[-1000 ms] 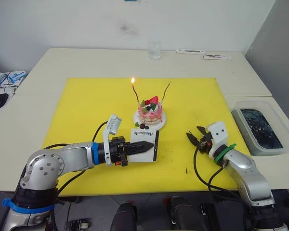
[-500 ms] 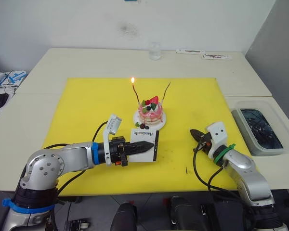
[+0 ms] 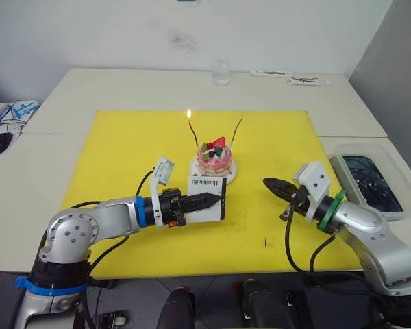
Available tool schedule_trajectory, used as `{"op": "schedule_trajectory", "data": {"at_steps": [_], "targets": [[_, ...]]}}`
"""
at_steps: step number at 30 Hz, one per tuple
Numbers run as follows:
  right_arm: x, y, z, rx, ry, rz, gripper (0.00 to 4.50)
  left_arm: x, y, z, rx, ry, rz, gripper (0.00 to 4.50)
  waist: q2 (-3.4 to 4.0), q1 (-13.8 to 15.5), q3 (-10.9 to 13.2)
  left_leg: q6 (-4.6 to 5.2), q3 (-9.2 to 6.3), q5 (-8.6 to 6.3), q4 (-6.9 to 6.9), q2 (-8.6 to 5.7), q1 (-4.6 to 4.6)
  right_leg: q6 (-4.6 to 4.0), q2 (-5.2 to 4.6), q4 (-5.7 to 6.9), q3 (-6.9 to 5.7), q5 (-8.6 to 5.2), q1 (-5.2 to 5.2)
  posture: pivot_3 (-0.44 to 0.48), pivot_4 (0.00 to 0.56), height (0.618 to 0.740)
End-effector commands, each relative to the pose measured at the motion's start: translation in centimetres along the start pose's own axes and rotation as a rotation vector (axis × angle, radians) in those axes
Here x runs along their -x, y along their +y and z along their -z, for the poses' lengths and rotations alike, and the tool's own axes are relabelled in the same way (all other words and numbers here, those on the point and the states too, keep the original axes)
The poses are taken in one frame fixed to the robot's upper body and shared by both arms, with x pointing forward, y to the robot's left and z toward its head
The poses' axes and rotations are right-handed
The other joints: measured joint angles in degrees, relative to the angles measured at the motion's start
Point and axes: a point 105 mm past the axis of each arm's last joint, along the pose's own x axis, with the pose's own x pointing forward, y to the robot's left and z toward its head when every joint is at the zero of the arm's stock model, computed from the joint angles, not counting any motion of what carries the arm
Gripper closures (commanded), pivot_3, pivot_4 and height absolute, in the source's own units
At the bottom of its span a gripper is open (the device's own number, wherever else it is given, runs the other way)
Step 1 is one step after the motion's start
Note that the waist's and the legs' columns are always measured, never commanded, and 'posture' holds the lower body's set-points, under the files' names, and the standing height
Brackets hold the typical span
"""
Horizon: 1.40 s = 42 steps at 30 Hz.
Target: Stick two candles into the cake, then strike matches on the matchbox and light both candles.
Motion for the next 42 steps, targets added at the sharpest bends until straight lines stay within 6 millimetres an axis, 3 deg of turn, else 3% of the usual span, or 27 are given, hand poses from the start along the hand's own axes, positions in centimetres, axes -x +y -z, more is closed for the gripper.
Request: {"op": "schedule_trajectory", "data": {"at_steps": [1, 16, 37, 41, 42], "targets": [[0.3, 2.5, -2.3, 0.089, -0.031, -0.164, 4.48, -0.5, -0.3, -1.0, -0.021, -0.027, 0.023, 4.5, 0.0, 0.04, 0.0, 0.0, 0.0, 0.0, 0.0, 0.0, 0.01, 0.0, 0.0, -0.01, 0.0, 0.0, 0.01, 0.0, 0.15, 0.74], [-1.7, 4.0, -2.0, 0.272, -0.012, -0.232, 4.48, -0.8, -0.6, -1.0, 0.0, -0.016, 0.054, 4.5, -0.02, 0.09, -0.01, 0.0, 0.01, 0.0, 0.01, 0.0, 0.0, 0.01, -0.01, -0.02, 0.0, 0.01, 0.0, 0.0, 0.15, 0.74], [-2.9, 4.7, -0.2, 0.311, 0.013, -0.249, 4.48, -1.0, -1.2, -0.8, 0.025, -0.03, 0.088, 4.5, -0.02, 0.1, -0.01, 0.0, 0.0, 0.0, 0.01, 0.0, 0.01, 0.06, -0.01, 0.0, -0.01, 0.04, 0.0, 0.0, 0.15, 0.74], [-2.8, 5.2, 1.1, 0.301, 0.046, -0.282, 4.48, -1.2, -2.6, -2.8, 0.015, -0.109, 0.138, 4.5, -0.02, 0.26, -0.01, 0.0, 0.0, 0.0, 0.02, 0.0, 0.0, 0.07, -0.01, -0.01, 0.0, 0.04, 0.01, 0.0, 0.15, 0.74], [-2.6, 5.5, 1.3, 0.304, 0.053, -0.301, 4.48, -0.6, -3.1, -4.7, -0.011, -0.166, 0.14, 4.5, -0.05, 0.41, 0.0, 0.0, -0.01, 0.0, 0.02, 0.0, 0.0, 0.18, -0.02, -0.01, -0.01, 0.11, 0.01, 0.0, 0.15, 0.74]]}}
